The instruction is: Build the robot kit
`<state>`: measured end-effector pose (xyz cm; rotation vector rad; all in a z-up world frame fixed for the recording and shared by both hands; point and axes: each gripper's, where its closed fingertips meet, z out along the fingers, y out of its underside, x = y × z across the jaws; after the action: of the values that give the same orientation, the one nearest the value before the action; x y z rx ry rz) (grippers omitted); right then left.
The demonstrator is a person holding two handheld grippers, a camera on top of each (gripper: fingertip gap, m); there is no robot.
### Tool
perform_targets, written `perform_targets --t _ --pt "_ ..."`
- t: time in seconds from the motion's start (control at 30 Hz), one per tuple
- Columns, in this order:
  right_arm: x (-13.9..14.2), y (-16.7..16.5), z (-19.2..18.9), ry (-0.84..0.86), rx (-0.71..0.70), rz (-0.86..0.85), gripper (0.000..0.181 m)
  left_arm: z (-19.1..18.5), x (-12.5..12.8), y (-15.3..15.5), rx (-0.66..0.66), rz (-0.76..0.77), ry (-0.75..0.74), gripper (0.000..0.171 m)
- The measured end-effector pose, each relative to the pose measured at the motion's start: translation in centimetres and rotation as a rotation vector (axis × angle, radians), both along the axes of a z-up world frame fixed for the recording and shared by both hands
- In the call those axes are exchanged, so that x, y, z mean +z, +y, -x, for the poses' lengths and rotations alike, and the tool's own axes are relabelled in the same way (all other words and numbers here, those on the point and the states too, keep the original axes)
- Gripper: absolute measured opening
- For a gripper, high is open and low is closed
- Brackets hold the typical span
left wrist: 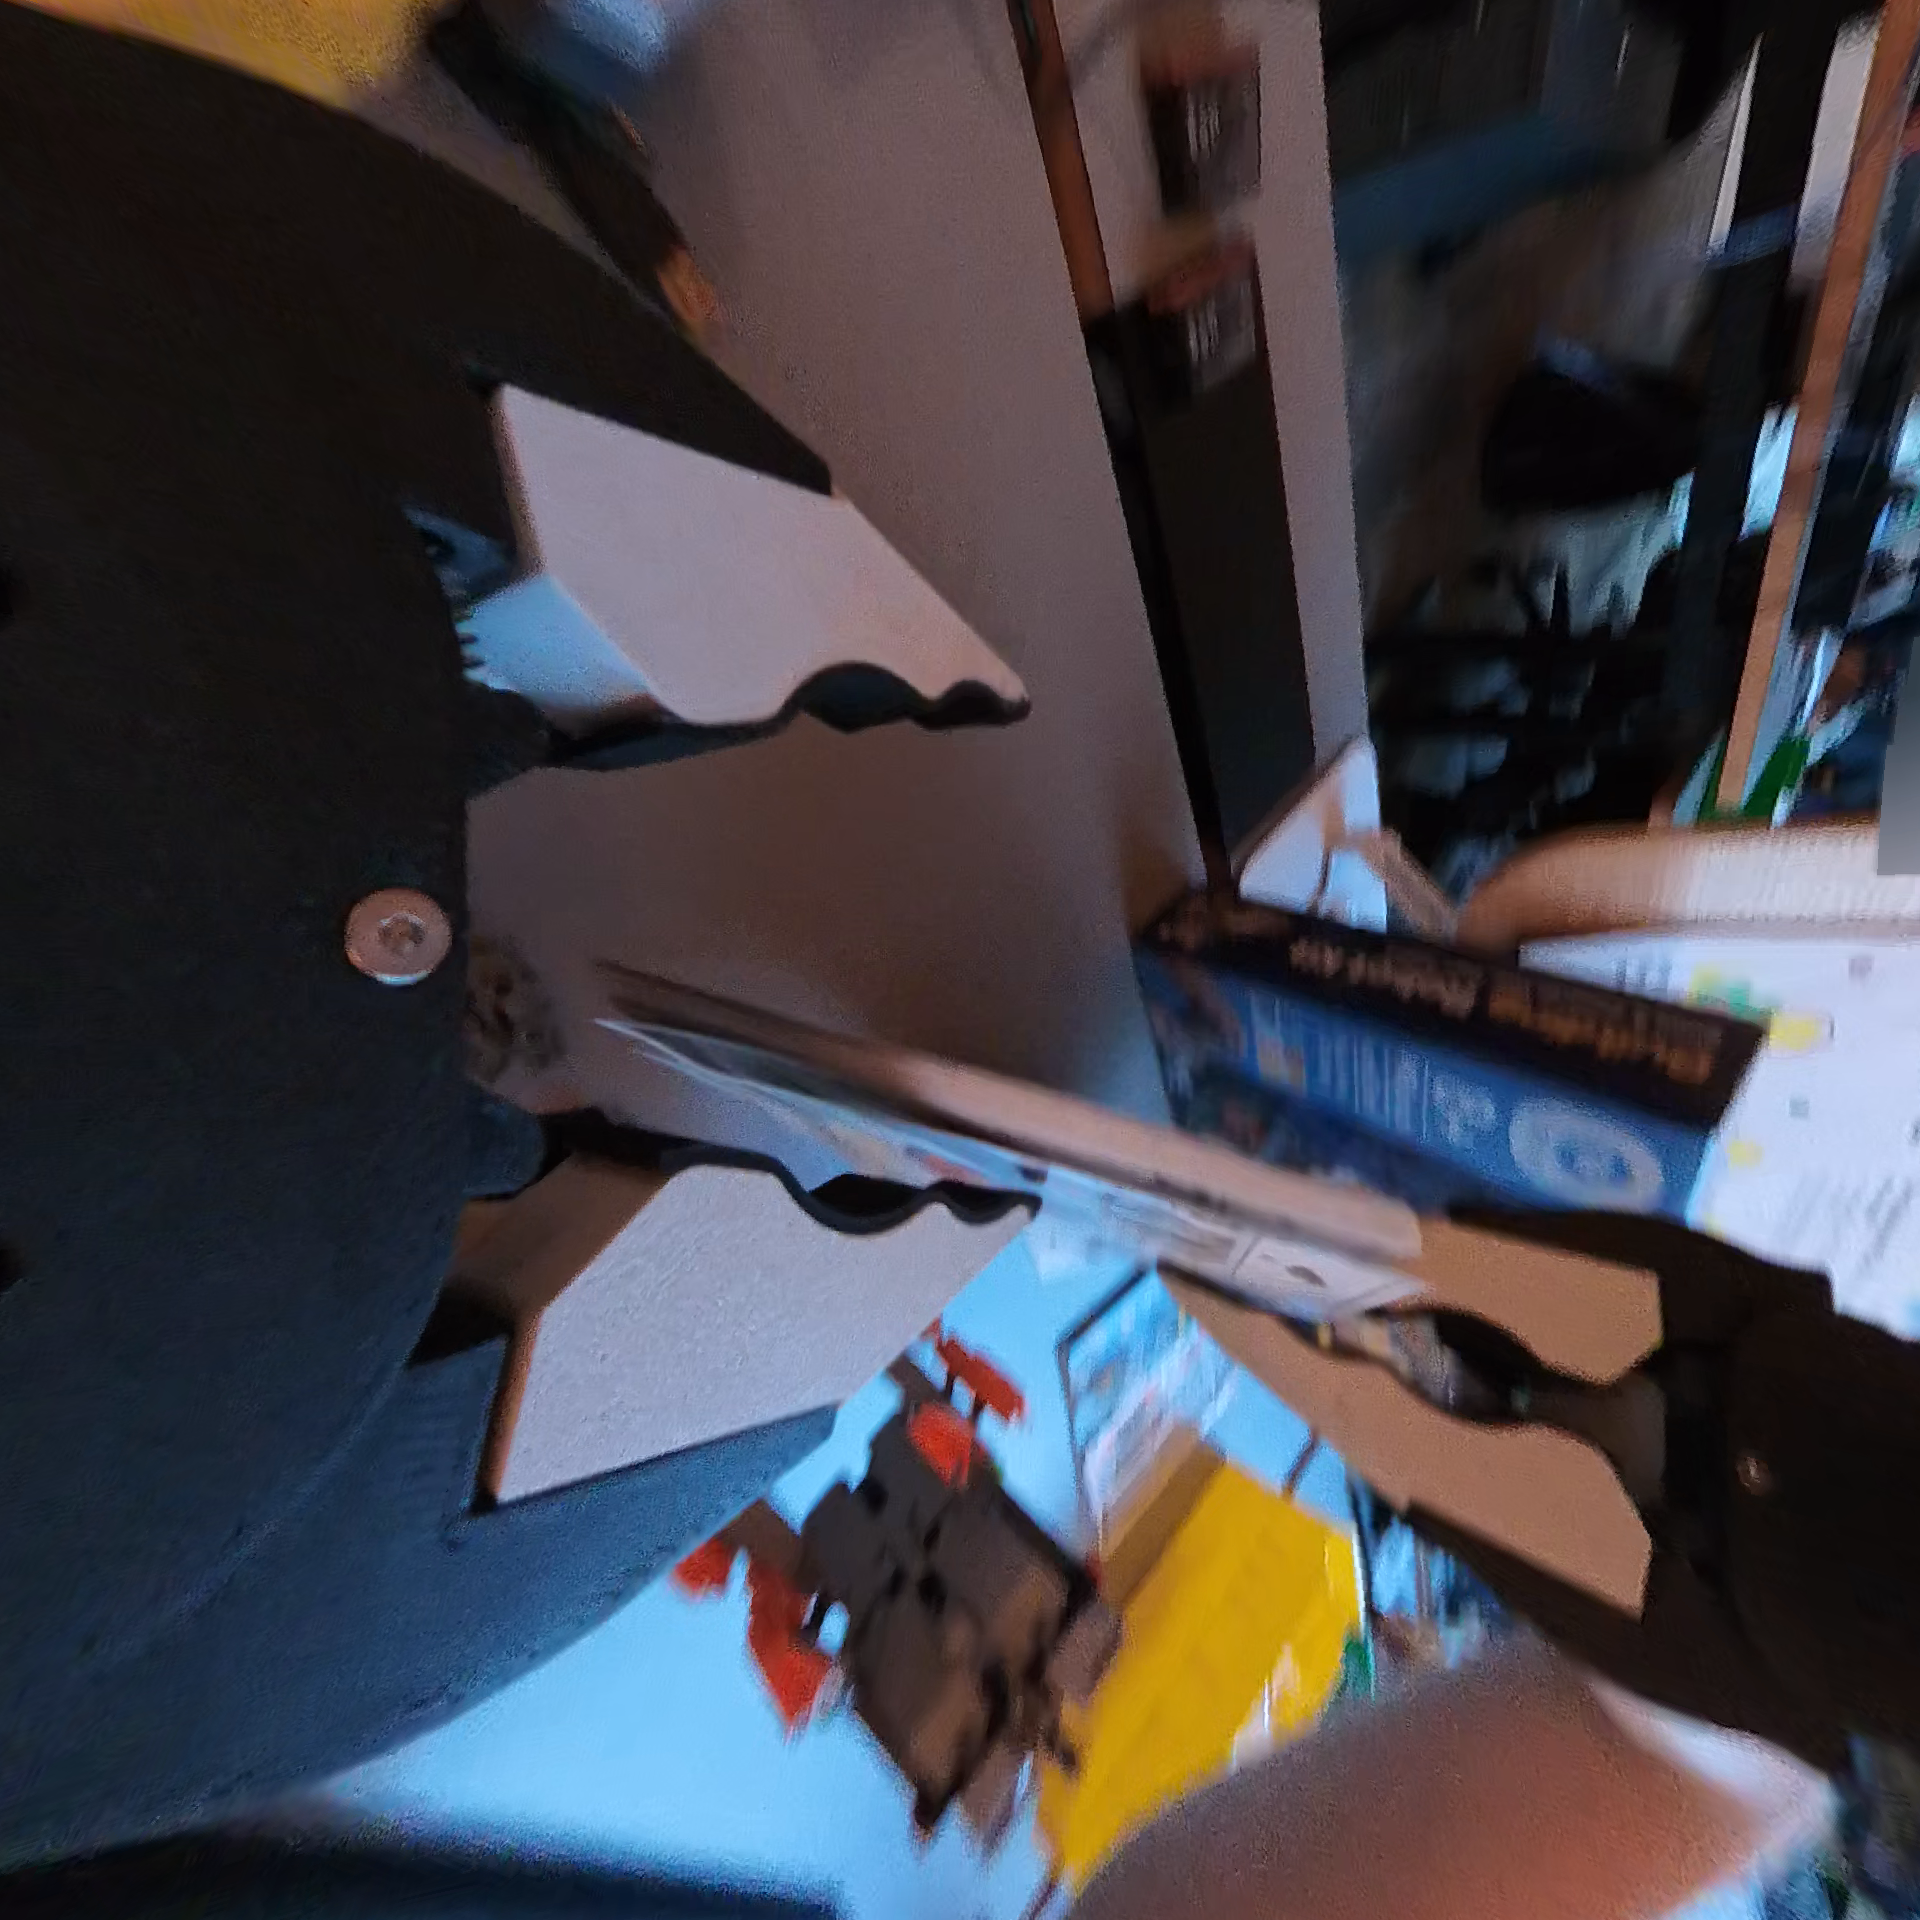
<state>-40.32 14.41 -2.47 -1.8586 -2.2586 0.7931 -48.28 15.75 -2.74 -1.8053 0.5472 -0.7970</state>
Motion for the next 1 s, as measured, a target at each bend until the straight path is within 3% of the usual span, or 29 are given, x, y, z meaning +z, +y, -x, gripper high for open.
perform_targets --t 0.07,0.1,0.17,0.27,0.33,0.53,0.67,0.8,1.0 --pt "0.7 -0.2 -0.7 0.042 0.010 -0.034 0.001 -1.9 0.7 -1.1 -0.149 0.049 -0.072 0.074" --pt "0.9 -0.2 -1.0 0.052 0.002 -0.038 0.001 -2.8 1.1 -1.7 -0.217 0.066 -0.093 0.058" --pt "1.1 0.1 -1.7 0.059 -0.026 -0.030 0.001 -4.4 2.3 -3.1 -0.367 0.089 -0.122 0.003" --pt "1.3 1.2 -2.5 0.095 -0.106 -0.045 0.007 -5.4 3.1 -2.5 -0.377 0.154 -0.068 0.000" --pt "2.0 2.5 -2.7 0.167 -0.206 -0.084 0.026 -5.7 4.0 -1.7 -0.353 0.170 -0.029 0.000" --pt "9.2 5.1 -6.2 0.597 -0.590 -0.364 0.050 -7.0 4.4 1.1 -0.251 0.262 0.231 0.001" --pt "10.7 1.4 -9.5 0.770 -0.768 -0.395 0.057 -8.1 6.1 2.2 -0.191 0.240 0.296 0.000" --pt "11.4 -3.8 -9.8 0.938 -0.851 -0.215 0.067 -8.8 10.4 2.4 -0.162 0.191 0.310 0.000" --pt "16.7 -10.1 -7.3 1.302 -0.845 0.433 0.065 -12.4 19.5 1.7 -0.189 0.085 0.266 0.000"
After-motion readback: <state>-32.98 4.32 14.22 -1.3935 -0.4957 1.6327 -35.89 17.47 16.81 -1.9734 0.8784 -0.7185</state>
